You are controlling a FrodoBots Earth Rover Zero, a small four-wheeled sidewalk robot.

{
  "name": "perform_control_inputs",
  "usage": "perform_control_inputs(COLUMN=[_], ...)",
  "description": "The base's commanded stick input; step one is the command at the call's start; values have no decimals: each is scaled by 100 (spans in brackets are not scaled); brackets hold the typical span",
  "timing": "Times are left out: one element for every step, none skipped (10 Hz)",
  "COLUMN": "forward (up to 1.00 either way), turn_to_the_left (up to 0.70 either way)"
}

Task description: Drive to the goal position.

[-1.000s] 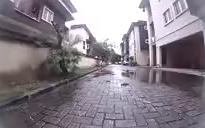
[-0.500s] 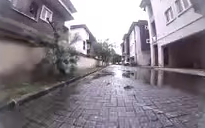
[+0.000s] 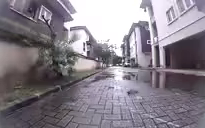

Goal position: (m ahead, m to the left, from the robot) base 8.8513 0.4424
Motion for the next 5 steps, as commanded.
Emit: perform_control_inputs(forward=[70,70,70,70,70], turn_to_the_left=[0,0,0,0,0])
